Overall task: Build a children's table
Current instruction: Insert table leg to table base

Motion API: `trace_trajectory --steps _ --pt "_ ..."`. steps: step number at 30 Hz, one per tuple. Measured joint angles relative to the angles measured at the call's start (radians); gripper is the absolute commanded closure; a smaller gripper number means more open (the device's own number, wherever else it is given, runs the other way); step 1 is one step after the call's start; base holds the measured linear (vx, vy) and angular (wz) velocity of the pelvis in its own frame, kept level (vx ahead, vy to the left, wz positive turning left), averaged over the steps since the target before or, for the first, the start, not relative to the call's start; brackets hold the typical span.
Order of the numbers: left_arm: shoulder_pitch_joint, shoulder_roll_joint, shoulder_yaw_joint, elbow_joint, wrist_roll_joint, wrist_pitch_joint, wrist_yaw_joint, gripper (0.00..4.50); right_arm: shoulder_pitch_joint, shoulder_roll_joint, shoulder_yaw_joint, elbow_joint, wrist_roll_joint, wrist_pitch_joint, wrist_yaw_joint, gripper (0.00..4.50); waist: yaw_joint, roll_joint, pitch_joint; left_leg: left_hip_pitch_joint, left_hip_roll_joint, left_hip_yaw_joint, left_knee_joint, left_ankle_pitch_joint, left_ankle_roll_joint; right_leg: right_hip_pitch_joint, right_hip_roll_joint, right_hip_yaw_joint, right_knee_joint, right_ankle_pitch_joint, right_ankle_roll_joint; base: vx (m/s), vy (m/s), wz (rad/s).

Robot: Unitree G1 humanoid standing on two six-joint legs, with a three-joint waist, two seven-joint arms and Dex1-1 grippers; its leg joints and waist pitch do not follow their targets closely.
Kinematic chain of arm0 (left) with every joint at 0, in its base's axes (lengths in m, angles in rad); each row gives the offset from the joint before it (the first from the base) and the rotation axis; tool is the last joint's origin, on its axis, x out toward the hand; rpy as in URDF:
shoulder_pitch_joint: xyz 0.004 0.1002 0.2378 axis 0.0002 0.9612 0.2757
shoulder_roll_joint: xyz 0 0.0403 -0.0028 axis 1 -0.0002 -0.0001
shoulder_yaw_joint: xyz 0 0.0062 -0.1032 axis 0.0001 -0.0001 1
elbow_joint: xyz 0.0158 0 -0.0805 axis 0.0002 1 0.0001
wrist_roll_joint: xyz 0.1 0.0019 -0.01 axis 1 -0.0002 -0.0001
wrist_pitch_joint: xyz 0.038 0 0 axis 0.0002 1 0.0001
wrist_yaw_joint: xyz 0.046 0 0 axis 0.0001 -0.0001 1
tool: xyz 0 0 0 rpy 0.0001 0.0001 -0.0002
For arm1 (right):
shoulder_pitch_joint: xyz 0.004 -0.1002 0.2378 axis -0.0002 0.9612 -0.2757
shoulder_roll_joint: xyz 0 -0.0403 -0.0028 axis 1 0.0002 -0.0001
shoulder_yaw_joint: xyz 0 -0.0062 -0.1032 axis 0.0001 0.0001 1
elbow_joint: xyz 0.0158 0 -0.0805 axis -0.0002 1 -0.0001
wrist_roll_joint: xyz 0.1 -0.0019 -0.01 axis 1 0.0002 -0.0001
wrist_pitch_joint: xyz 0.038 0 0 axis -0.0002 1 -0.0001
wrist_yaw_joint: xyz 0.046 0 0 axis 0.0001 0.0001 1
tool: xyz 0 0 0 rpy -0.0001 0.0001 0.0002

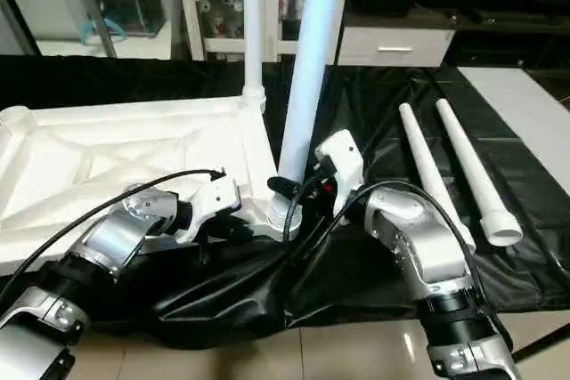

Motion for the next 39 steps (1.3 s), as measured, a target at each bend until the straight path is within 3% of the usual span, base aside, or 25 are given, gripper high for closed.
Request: trace_trajectory --steps 12,29,32,37,38,39 --pt "0.0 0.006 0.0 0.02 0.002 0.004 0.024 4.5 -0.035 0.049 0.002 0.097 -0.015 -0.027 -0.007 2.7 -0.022 -0.007 -0.005 0.004 0.0 -0.003 0.0 0.0 0.0 0.007 0.0 -0.003 -0.013 -0.001 0.001 0.0 0.0 0.0" --pt "-0.005 0.004 0.001 0.039 0.003 0.005 0.045 4.5 -0.024 0.083 0.003 0.146 -0.031 -0.123 -0.042 2.7 -0.027 -0.008 -0.006 0.008 -0.001 -0.004 -0.005 -0.001 0.001 0.006 0.0 -0.007 -0.027 -0.001 0.001 0.0 0.0 0.0" --pt "-0.016 -0.011 0.012 0.06 0.004 0.029 0.089 4.5 -0.039 0.125 -0.004 0.181 -0.054 -0.151 -0.124 2.71 -0.048 -0.006 -0.005 0.008 -0.001 -0.01 -0.006 -0.001 0.001 0.008 0.0 -0.014 -0.039 -0.001 0.001 0.0 0.0 0.0" --pt "-0.04 -0.065 0.036 0.108 0.005 0.081 0.187 4.5 -0.063 0.188 -0.026 0.247 -0.069 -0.184 -0.265 2.71 -0.078 0.015 0.006 0.01 0.001 -0.034 -0.012 -0.001 0.001 0.037 -0.002 -0.055 -0.079 -0.002 0.0 0.0 0.0 0.0" --pt "-0.048 -0.087 0.047 0.126 0.005 0.097 0.226 4.5 -0.073 0.213 -0.031 0.266 -0.087 -0.194 -0.322 2.71 -0.076 0.017 0.008 0.009 0.0 -0.032 -0.022 -0.001 0.001 0.043 -0.007 -0.058 -0.065 -0.022 -0.007 -0.085 0.004 0.07" --pt "-0.061 -0.114 0.058 0.151 0.006 0.11 0.265 4.5 -0.079 0.238 -0.046 0.287 -0.095 -0.205 -0.375 2.71 -0.074 0.017 0.011 0.014 -0.001 -0.025 -0.029 -0.001 0.001 0.038 -0.01 -0.056 -0.037 -0.054 -0.017 -0.085 0.004 0.07"
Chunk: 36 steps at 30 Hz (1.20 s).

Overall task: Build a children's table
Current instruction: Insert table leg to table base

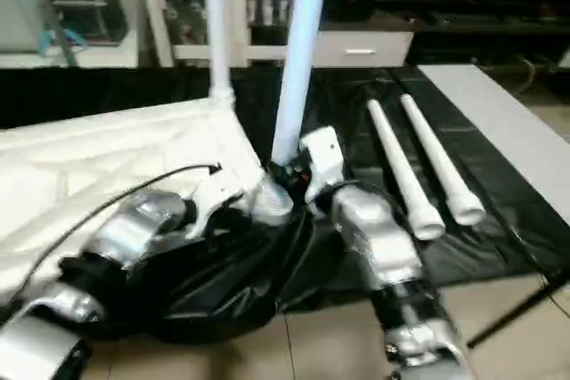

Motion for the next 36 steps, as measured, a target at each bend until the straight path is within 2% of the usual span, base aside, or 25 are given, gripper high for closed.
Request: trace_trajectory --steps 1,2,3,4,5,6,7,8,10,11,13,15,17,21,25,28,30,32,34,36 --pt "-0.011 -0.026 0.003 0.021 0.0 0.008 0.036 4.5 -0.005 0.015 -0.012 0.015 -0.008 -0.009 -0.043 2.71 0.011 -0.003 0.003 0.009 -0.001 0.016 -0.01 0.0 0.0 -0.008 -0.003 0.008 0.039 -0.031 -0.012 -0.079 -0.046 0.14" --pt "-0.016 -0.048 0.009 0.036 0.0 0.017 0.078 4.5 -0.014 0.03 -0.023 0.04 -0.015 -0.017 -0.089 2.71 0.03 -0.04 -0.002 0.026 -0.003 0.05 -0.017 0.0 0.0 -0.01 -0.007 0.048 0.084 -0.066 -0.002 0.026 -0.12 0.18" --pt "-0.017 -0.075 0.024 0.045 -0.004 0.021 0.111 4.5 -0.03 0.041 -0.033 0.066 -0.016 -0.023 -0.12 2.71 0.042 -0.056 0.005 0.032 -0.005 0.052 0.011 -0.02 -0.012 -0.027 -0.004 0.056 0.087 -0.067 0.013 0.026 -0.12 0.18" --pt "-0.024 -0.111 0.057 0.069 -0.008 0.029 0.173 4.5 -0.061 0.079 -0.063 0.12 -0.013 -0.039 -0.184 2.71 0.057 -0.047 0.003 0.023 -0.008 0.016 0.067 -0.048 -0.008 -0.031 -0.007 0.051 0.09 -0.067 0.013 0.06 -0.079 -0.22" --pt "-0.04 -0.149 0.091 0.097 -0.019 0.044 0.243 4.5 -0.098 0.114 -0.084 0.17 -0.013 -0.061 -0.26 2.71 0.069 -0.03 0.001 0.018 -0.029 -0.042 0.108 -0.052 -0.002 -0.029 -0.009 0.037 0.089 -0.066 0.014 0.071 0.02 -0.49" --pt "-0.054 -0.179 0.116 0.115 -0.029 0.051 0.31 4.5 -0.112 0.126 -0.117 0.192 -0.005 -0.076 -0.317 2.71 0.068 -0.013 -0.002 0.029 -0.032 -0.058 0.069 -0.054 -0.005 -0.032 -0.009 0.009 0.079 -0.066 0.014 0.071 0.02 -0.49" --pt "-0.062 -0.194 0.127 0.119 -0.04 0.051 0.344 4.5 -0.117 0.129 -0.14 0.203 0.011 -0.091 -0.335 2.71 0.065 -0.009 -0.002 0.029 -0.03 -0.057 0.06 -0.059 -0.024 -0.033 -0.007 0.007 0.075 -0.065 0.014 0.0 0.0 0.0" --pt "-0.07 -0.234 0.148 0.133 -0.05 0.051 0.428 4.5 -0.149 0.146 -0.171 0.252 0.031 -0.117 -0.388 2.71 0.054 -0.02 0.001 0.028 -0.028 -0.05 0.04 -0.058 -0.023 -0.032 0.003 0.02 0.051 -0.055 0.005 -0.058 0.002 0.24" --pt "-0.082 -0.272 0.159 0.159 -0.052 0.046 0.5 4.5 -0.188 0.157 -0.173 0.306 0.028 -0.137 -0.45 2.71 0.049 -0.019 0.004 0.028 -0.027 -0.045 0.033 -0.058 -0.023 -0.024 0.01 0.025 0.023 -0.029 -0.022 -0.056 0.009 0.15" --pt "-0.084 -0.284 0.164 0.167 -0.054 0.044 0.526 4.5 -0.197 0.161 -0.173 0.324 0.027 -0.151 -0.469 2.71 0.046 -0.016 0.009 0.029 -0.026 -0.044 0.033 -0.058 -0.023 -0.017 0.009 0.022 0.011 -0.02 -0.02 -0.055 0.047 -0.07" --pt "-0.088 -0.292 0.168 0.18 -0.057 0.034 0.553 4.5 -0.208 0.169 -0.173 0.343 0.019 -0.167 -0.487 2.71 0.037 -0.011 0.01 0.032 -0.025 -0.045 0.033 -0.059 -0.021 -0.012 0.009 0.016 -0.003 -0.019 -0.019 -0.028 0.023 -0.04" --pt "-0.092 -0.3 0.173 0.19 -0.061 0.024 0.563 4.5 -0.226 0.175 -0.173 0.368 0.005 -0.179 -0.499 2.71 0.026 -0.008 0.012 0.031 -0.025 -0.046 0.024 -0.059 -0.021 -0.007 0.009 0.012 -0.02 -0.019 -0.018 0.0 0.0 0.0" --pt "-0.107 -0.3 0.178 0.214 -0.062 0.014 0.563 4.5 -0.245 0.182 -0.174 0.4 -0.01 -0.198 -0.511 2.71 0.023 -0.007 0.014 0.031 -0.025 -0.046 0.018 -0.059 -0.021 -0.002 0.007 0.006 -0.029 -0.019 -0.018 0.0 0.0 0.0" --pt "-0.116 -0.295 0.172 0.232 -0.047 -0.009 0.559 4.5 -0.271 0.186 -0.173 0.453 -0.024 -0.241 -0.519 2.71 0.022 -0.007 0.018 0.031 -0.025 -0.045 0.008 -0.059 -0.021 -0.001 -0.001 -0.006 -0.034 -0.019 -0.017 0.0 0.0 0.0" --pt "-0.113 -0.252 0.118 0.229 -0.027 -0.056 0.49 4.5 -0.272 0.168 -0.156 0.454 -0.032 -0.259 -0.444 2.71 0.025 -0.011 0.021 0.033 -0.025 -0.042 -0.007 -0.059 -0.021 -0.006 -0.003 -0.01 -0.036 -0.019 -0.016 0.0 0.0 0.0" --pt "-0.094 -0.177 0.08 0.189 -0.017 -0.088 0.371 4.5 -0.258 0.145 -0.128 0.429 -0.037 -0.254 -0.337 2.71 0.027 -0.011 0.022 0.027 -0.017 -0.043 -0.013 -0.059 -0.022 -0.01 -0.005 -0.028 -0.042 -0.017 -0.013 0.0 0.0 0.0" --pt "-0.082 -0.099 0.04 0.15 -0.009 -0.111 0.215 4.5 -0.239 0.108 -0.092 0.387 -0.039 -0.217 -0.232 2.71 0.03 -0.011 0.022 0.028 -0.011 -0.044 -0.013 -0.059 -0.022 -0.008 -0.005 -0.038 -0.041 -0.017 -0.013 0.0 0.0 0.0" --pt "-0.07 -0.035 0.005 0.112 -0.013 -0.139 0.059 4.5 -0.214 0.059 -0.046 0.325 -0.04 -0.168 -0.113 2.71 0.032 -0.012 0.023 0.027 -0.009 -0.042 -0.015 -0.059 -0.022 -0.008 -0.004 -0.036 -0.039 -0.017 -0.013 0.0 0.0 0.0" --pt "-0.062 0.0 -0.013 0.09 -0.026 -0.156 -0.037 4.5 -0.189 0.025 -0.022 0.28 -0.039 -0.134 -0.031 2.71 0.045 -0.014 0.023 0.026 -0.008 -0.037 -0.015 -0.058 -0.022 -0.01 -0.005 -0.031 -0.033 -0.016 -0.015 0.0 0.0 0.0" --pt "-0.057 0.029 -0.03 0.064 -0.039 -0.169 -0.123 4.5 -0.17 -0.005 -0.005 0.238 -0.029 -0.097 0.05 2.71 0.062 -0.021 0.022 0.027 -0.007 -0.024 -0.01 -0.055 -0.028 -0.015 -0.005 -0.015 -0.017 -0.001 -0.024 0.0 0.0 0.0"
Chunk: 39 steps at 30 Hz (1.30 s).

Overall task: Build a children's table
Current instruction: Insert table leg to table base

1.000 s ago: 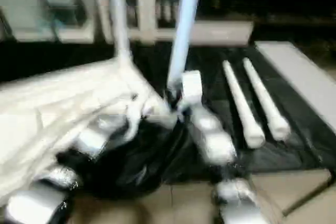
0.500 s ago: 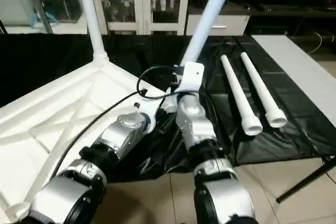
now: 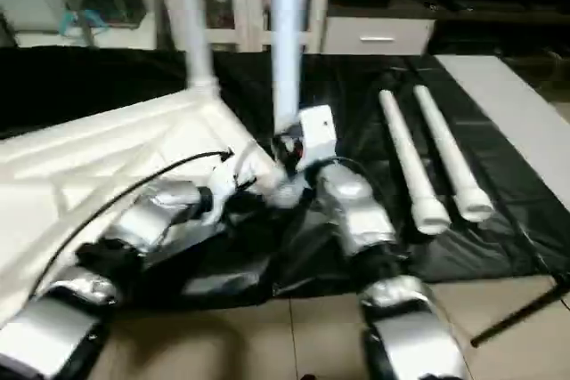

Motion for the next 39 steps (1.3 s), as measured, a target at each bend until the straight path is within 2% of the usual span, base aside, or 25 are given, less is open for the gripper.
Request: trace_trajectory --steps 2,4,6,8,10,14,16,19,20,21,23,25,26,29,31,32,35,37,39 --pt "0.005 0.024 -0.017 -0.023 -0.013 -0.017 -0.075 4.5 0.022 -0.028 0.012 -0.04 0.022 0.034 0.074 2.71 0.015 -0.008 0.0 0.003 0.002 0.014 0.004 0.024 0.0 -0.005 0.0 0.02 0.016 0.034 0.0 0.029 -0.014 0.07" --pt "0.008 0.037 -0.03 -0.04 -0.02 -0.034 -0.117 4.5 0.036 -0.059 0.026 -0.071 0.037 0.051 0.148 2.71 0.024 -0.012 -0.001 0.003 0.004 0.024 0.01 0.027 0.0 -0.01 0.001 0.034 0.031 0.047 0.004 0.07 -0.028 0.15" --pt "0.007 0.037 -0.033 -0.047 -0.022 -0.051 -0.142 4.5 0.054 -0.092 0.038 -0.096 0.042 0.054 0.227 2.71 0.028 -0.013 -0.001 0.002 0.006 0.031 0.006 0.027 0.0 -0.011 0.001 0.039 0.034 0.054 0.0 0.1 -0.024 0.2" --pt "0.007 0.031 -0.036 -0.049 -0.023 -0.074 -0.142 4.5 0.064 -0.122 0.048 -0.115 0.042 0.045 0.279 2.71 0.036 -0.014 -0.002 0.0 0.011 0.042 0.008 0.027 -0.001 -0.016 0.0 0.043 0.047 0.048 0.003 0.101 -0.015 0.14" --pt "0.003 0.026 -0.036 -0.047 -0.02 -0.085 -0.128 4.5 0.068 -0.124 0.042 -0.116 0.041 0.03 0.279 2.71 0.043 -0.015 -0.003 -0.003 0.012 0.045 0.008 0.029 0.002 -0.019 0.0 0.044 0.049 0.044 0.009 0.085 -0.006 0.04" --pt "-0.012 0.002 -0.036 -0.019 -0.001 -0.104 -0.061 4.5 0.093 -0.115 -0.024 -0.131 0.068 0.01 0.251 2.71 0.05 -0.016 -0.004 -0.013 0.012 0.046 0.012 0.029 0.007 -0.024 0.0 0.044 0.049 0.044 0.009 0.0 0.0 0.0" --pt "-0.013 0.002 -0.036 -0.009 0.006 -0.119 -0.031 4.5 0.116 -0.1 -0.083 -0.157 0.123 0.016 0.245 2.71 0.048 -0.016 -0.003 -0.015 0.012 0.046 0.014 0.029 0.007 -0.024 -0.001 0.045 0.049 0.044 0.009 -0.025 0.003 -0.01" --pt "-0.012 0.012 -0.035 0.002 0.014 -0.157 0.002 4.5 0.152 -0.072 -0.162 -0.191 0.232 0.066 0.251 2.71 0.04 -0.018 -0.002 -0.015 0.012 0.046 0.015 0.027 0.001 -0.024 -0.001 0.045 0.048 0.046 0.01 0.0 0.0 0.0" --pt "-0.012 0.016 -0.032 0.006 0.013 -0.171 0.005 3.93 0.161 -0.064 -0.194 -0.201 0.281 0.099 0.255 2.72 0.036 -0.018 0.0 -0.016 0.013 0.046 0.015 0.027 0.0 -0.025 0.0 0.045 0.048 0.047 0.01 0.0 0.0 0.0" --pt "-0.011 0.018 -0.025 0.005 0.008 -0.17 -0.002 3.93 0.171 -0.064 -0.216 -0.216 0.316 0.125 0.258 2.72 0.034 -0.017 0.0 -0.016 0.013 0.046 0.015 0.027 0.0 -0.027 0.0 0.045 0.048 0.048 0.01 0.0 0.0 0.0" --pt "0.018 0.038 0.03 -0.046 -0.055 -0.126 -0.063 3.9 0.2 -0.069 -0.256 -0.294 0.393 0.185 0.266 2.72 0.029 -0.015 0.002 -0.018 0.013 0.046 0.015 0.031 -0.002 -0.032 0.0 0.046 0.05 0.052 0.012 0.0 0.0 0.0" --pt "0.028 0.052 0.08 -0.08 -0.118 -0.092 -0.104 3.64 0.219 -0.086 -0.265 -0.37 0.419 0.208 0.273 2.72 0.029 -0.015 0.002 -0.024 0.014 0.046 0.015 0.034 0.002 -0.039 0.001 0.045 0.053 0.052 0.012 0.0 0.0 0.0" --pt "0.027 0.055 0.108 -0.097 -0.151 -0.076 -0.118 3.47 0.221 -0.09 -0.264 -0.405 0.423 0.213 0.276 2.72 0.029 -0.015 0.002 -0.027 0.015 0.046 0.016 0.035 0.003 -0.043 0.002 0.045 0.055 0.052 0.012 0.0 0.0 0.0" --pt "0.0 0.039 0.173 -0.099 -0.222 -0.051 -0.11 3.46 0.235 -0.095 -0.239 -0.48 0.417 0.217 0.276 2.72 0.036 -0.015 0.002 -0.039 0.017 0.046 0.023 0.034 0.005 -0.057 0.002 0.044 0.065 0.051 0.01 0.0 0.0 0.0" --pt "-0.089 0.011 0.231 -0.011 -0.24 -0.043 0.021 3.34 0.259 -0.104 -0.194 -0.53 0.374 0.22 0.266 2.72 0.046 -0.016 0.002 -0.046 0.021 0.044 0.032 0.034 0.006 -0.061 0.004 0.042 0.068 0.051 0.01 0.0 0.0 0.0" --pt "-0.136 0.015 0.261 0.009 -0.243 -0.041 0.08 3.06 0.263 -0.101 -0.164 -0.54 0.358 0.222 0.264 2.72 0.048 -0.016 0.002 -0.049 0.023 0.043 0.037 0.033 0.007 -0.062 0.005 0.041 0.07 0.051 0.01 0.0 0.0 0.0" --pt "-0.325 -0.005 0.269 0.144 -0.139 -0.04 0.419 3.08 0.255 -0.099 -0.11 -0.537 0.263 0.21 0.212 2.72 0.052 -0.016 0.003 -0.05 0.026 0.041 0.045 0.033 0.006 -0.059 0.006 0.04 0.072 0.052 0.01 0.0 0.0 0.0" --pt "-0.387 -0.042 0.283 0.143 -0.128 -0.039 0.477 2.79 0.246 -0.094 -0.087 -0.522 0.222 0.199 0.189 2.72 0.056 -0.016 0.003 -0.048 0.025 0.041 0.045 0.032 0.003 -0.055 0.005 0.04 0.07 0.052 0.01 0.0 0.0 0.0" --pt "-0.41 -0.098 0.286 0.078 -0.15 -0.026 0.45 2.65 0.226 -0.089 -0.072 -0.486 0.189 0.187 0.166 2.72 0.063 -0.016 0.003 -0.048 0.024 0.044 0.045 0.031 -0.001 -0.055 0.002 0.04 0.07 0.053 0.01 0.0 0.0 0.0"
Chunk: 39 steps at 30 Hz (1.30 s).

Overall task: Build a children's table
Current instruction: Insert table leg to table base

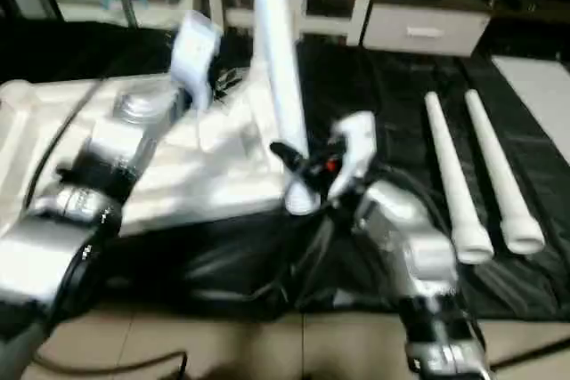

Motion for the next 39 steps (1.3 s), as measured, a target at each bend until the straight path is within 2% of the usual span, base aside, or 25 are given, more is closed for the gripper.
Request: trace_trajectory --steps 1,2,5,7,10,11,14,17,20,22,25,26,29,32,33,34,35,39 --pt "0.011 -0.026 0.002 -0.056 -0.025 0.021 -0.043 2.66 -0.003 0.001 0.0 0.013 -0.009 -0.013 -0.011 2.72 0.004 0.0 0.0 -0.001 -0.001 0.0 0.0 0.0 0.0 -0.001 -0.001 0.0 0.0 0.0 0.0 0.0 0.0 0.0" --pt "0.029 -0.049 -0.001 -0.131 -0.058 0.052 -0.095 2.42 -0.007 0.001 0.0 0.019 -0.015 -0.028 -0.019 2.72 0.008 0.0 0.0 -0.001 -0.001 0.001 0.001 0.003 0.006 -0.001 -0.001 0.0 0.001 0.0 -0.001 0.0 0.0 0.0" --pt "0.092 -0.081 -0.032 -0.311 -0.148 0.167 -0.235 2.25 -0.01 -0.005 0.005 0.019 -0.039 -0.045 -0.027 2.72 0.01 0.0 0.0 -0.002 0.0 0.002 0.001 0.002 0.007 -0.004 -0.001 0.0 0.004 0.0 -0.001 0.0 0.0 0.0" --pt "0.113 -0.08 -0.05 -0.356 -0.171 0.19 -0.269 2.14 -0.01 -0.005 0.005 0.024 -0.044 -0.046 -0.036 2.72 0.008 0.0 0.0 -0.001 0.001 0.002 0.001 0.003 0.007 -0.004 -0.001 0.0 0.007 0.0 -0.001 0.0 0.0 0.0" --pt "0.093 -0.066 -0.059 -0.237 -0.099 0.106 -0.155 1.88 -0.017 -0.004 0.002 0.038 -0.059 -0.046 -0.058 2.72 0.005 0.002 -0.001 0.001 0.002 0.002 0.002 0.004 0.005 0.001 0.0 0.0 0.009 0.0 0.0 -0.019 -0.006 0.0" --pt "0.091 -0.043 -0.057 -0.175 -0.054 0.08 -0.094 1.88 -0.017 -0.001 0.006 0.038 -0.065 -0.046 -0.058 2.72 -0.001 0.002 -0.001 0.002 0.001 0.002 0.002 0.005 0.005 0.001 0.0 0.0 0.009 0.001 0.002 0.0 0.0 0.0" --pt "0.119 0.027 -0.024 -0.106 0.004 0.048 -0.001 1.88 -0.015 -0.01 -0.001 0.038 -0.07 -0.044 -0.057 2.72 -0.011 0.002 0.0 0.0 0.002 -0.003 0.001 0.007 -0.007 -0.001 0.002 -0.001 0.008 0.005 0.009 0.0 0.0 0.0" --pt "0.15 0.086 -0.007 -0.137 0.015 0.049 0.029 1.88 -0.017 -0.017 -0.007 0.038 -0.068 -0.04 -0.047 2.72 -0.008 0.001 0.0 -0.001 0.002 -0.008 0.001 0.012 -0.006 -0.002 0.003 -0.003 0.009 0.006 0.007 0.0 0.0 0.0" --pt "0.167 0.169 -0.008 -0.133 0.034 0.031 0.034 1.88 -0.036 -0.037 -0.02 0.052 -0.04 -0.001 -0.019 2.72 -0.008 0.001 0.0 -0.001 0.002 -0.008 0.001 0.014 -0.002 -0.002 0.003 -0.004 0.009 0.006 0.007 0.0 0.0 0.0" --pt "0.183 0.19 -0.013 -0.123 0.052 0.004 0.024 1.88 -0.047 -0.046 -0.033 0.063 -0.03 0.021 -0.012 2.72 -0.004 0.001 0.0 -0.002 0.002 -0.008 0.001 0.014 -0.002 -0.002 0.002 -0.003 0.009 0.006 0.007 0.0 0.0 0.0" --pt "0.28 0.214 -0.064 -0.149 0.056 -0.057 -0.129 1.88 -0.089 -0.069 -0.033 0.09 0.0 0.085 0.045 2.72 0.001 0.001 0.0 -0.002 0.001 -0.007 0.001 0.014 -0.001 -0.002 0.002 -0.003 0.008 0.006 0.007 0.0 0.0 0.0" --pt "0.338 0.215 -0.099 -0.18 0.055 -0.076 -0.213 1.54 -0.109 -0.084 -0.031 0.107 0.006 0.107 0.071 2.72 0.003 -0.003 0.001 -0.002 0.001 -0.007 0.001 0.014 0.0 -0.002 0.002 -0.003 0.009 0.006 0.007 0.0 0.0 0.0" --pt "0.415 0.193 -0.161 -0.196 0.025 -0.083 -0.344 1.51 -0.129 -0.12 -0.032 0.12 0.008 0.139 0.109 2.72 0.014 -0.01 0.004 -0.003 0.002 -0.007 0.003 0.015 -0.001 -0.004 0.002 -0.004 0.01 0.006 0.007 0.0 0.0 0.0" --pt "0.408 0.167 -0.198 -0.197 0.0 -0.082 -0.44 1.11 -0.128 -0.169 -0.032 0.121 0.008 0.157 0.142 2.72 0.018 -0.009 0.004 -0.003 0.001 -0.006 0.004 0.014 -0.002 -0.003 0.0 -0.003 0.01 0.007 0.005 0.0 0.0 0.0" --pt "0.395 0.156 -0.206 -0.19 -0.003 -0.085 -0.47 1.11 -0.129 -0.185 -0.032 0.121 0.008 0.158 0.15 2.72 0.017 -0.009 0.004 -0.003 0.001 -0.006 0.005 0.014 -0.002 -0.002 0.0 -0.003 0.01 0.008 0.005 0.0 0.0 0.0" --pt "0.38 0.148 -0.213 -0.182 -0.003 -0.09 -0.489 1.12 -0.131 -0.196 -0.034 0.124 0.007 0.158 0.155 2.72 0.014 -0.009 0.004 -0.002 0.001 -0.005 0.005 0.014 -0.003 -0.002 0.0 -0.003 0.01 0.008 0.004 0.0 0.0 0.0" --pt "0.36 0.136 -0.218 -0.162 -0.001 -0.096 -0.505 0.86 -0.135 -0.205 -0.038 0.131 0.007 0.158 0.16 2.72 0.009 -0.008 0.003 -0.001 0.002 -0.005 0.005 0.014 -0.003 -0.001 0.0 -0.002 0.01 0.009 0.003 0.0 0.0 0.0" --pt "0.32 0.104 -0.233 -0.088 0.023 -0.106 -0.524 0.7 -0.137 -0.234 -0.042 0.14 0.007 0.178 0.183 2.72 -0.005 -0.007 0.003 -0.002 0.002 -0.004 0.004 0.015 -0.004 -0.001 0.001 -0.002 0.011 0.011 0.005 0.0 0.0 0.0"
